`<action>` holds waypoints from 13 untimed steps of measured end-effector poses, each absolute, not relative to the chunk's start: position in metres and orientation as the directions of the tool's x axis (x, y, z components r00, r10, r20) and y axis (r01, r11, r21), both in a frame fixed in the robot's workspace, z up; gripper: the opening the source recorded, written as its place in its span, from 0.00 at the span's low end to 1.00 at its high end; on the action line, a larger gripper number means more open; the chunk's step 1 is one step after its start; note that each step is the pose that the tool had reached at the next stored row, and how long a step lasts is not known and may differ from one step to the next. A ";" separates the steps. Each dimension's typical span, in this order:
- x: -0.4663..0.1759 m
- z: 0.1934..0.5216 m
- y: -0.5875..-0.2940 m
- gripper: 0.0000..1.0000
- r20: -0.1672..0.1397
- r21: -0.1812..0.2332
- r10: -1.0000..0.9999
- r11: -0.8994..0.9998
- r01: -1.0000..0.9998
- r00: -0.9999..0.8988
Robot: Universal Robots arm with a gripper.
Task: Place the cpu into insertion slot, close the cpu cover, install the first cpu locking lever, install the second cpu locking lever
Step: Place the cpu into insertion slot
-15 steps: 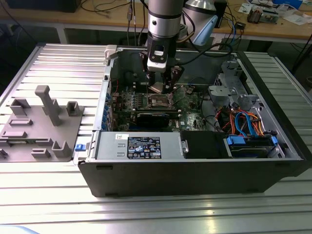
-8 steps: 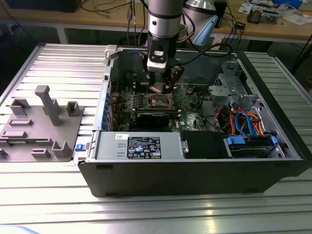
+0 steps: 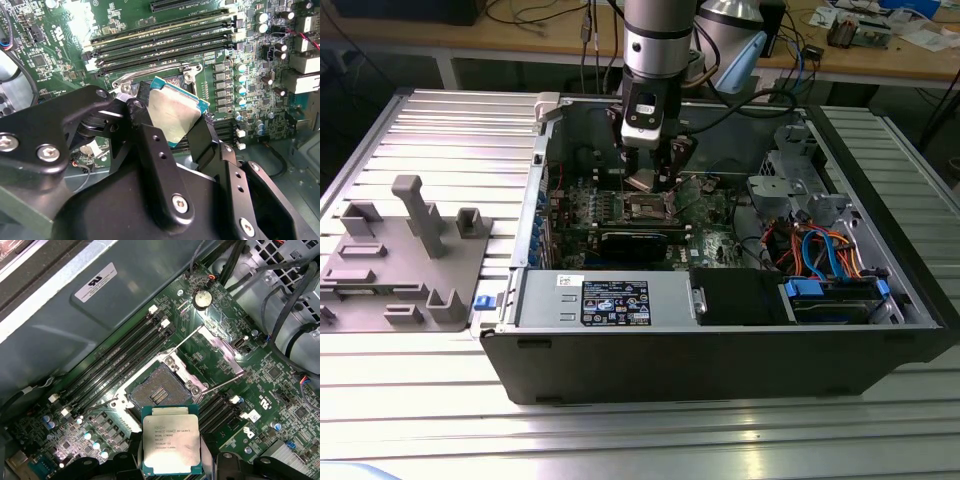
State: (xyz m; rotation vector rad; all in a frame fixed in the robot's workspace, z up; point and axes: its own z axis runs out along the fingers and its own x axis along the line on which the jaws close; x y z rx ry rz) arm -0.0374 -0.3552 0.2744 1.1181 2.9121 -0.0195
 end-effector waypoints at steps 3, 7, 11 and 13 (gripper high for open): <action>-0.037 0.274 -0.355 0.55 -0.025 -0.004 0.670 0.742 0.670 -0.742; -0.037 0.274 -0.355 0.55 -0.025 -0.004 0.683 0.730 0.683 -0.730; -0.037 0.274 -0.355 0.55 -0.025 -0.004 0.686 0.727 0.687 -0.727; -0.037 0.274 -0.355 0.55 -0.025 -0.004 0.688 0.726 0.688 -0.725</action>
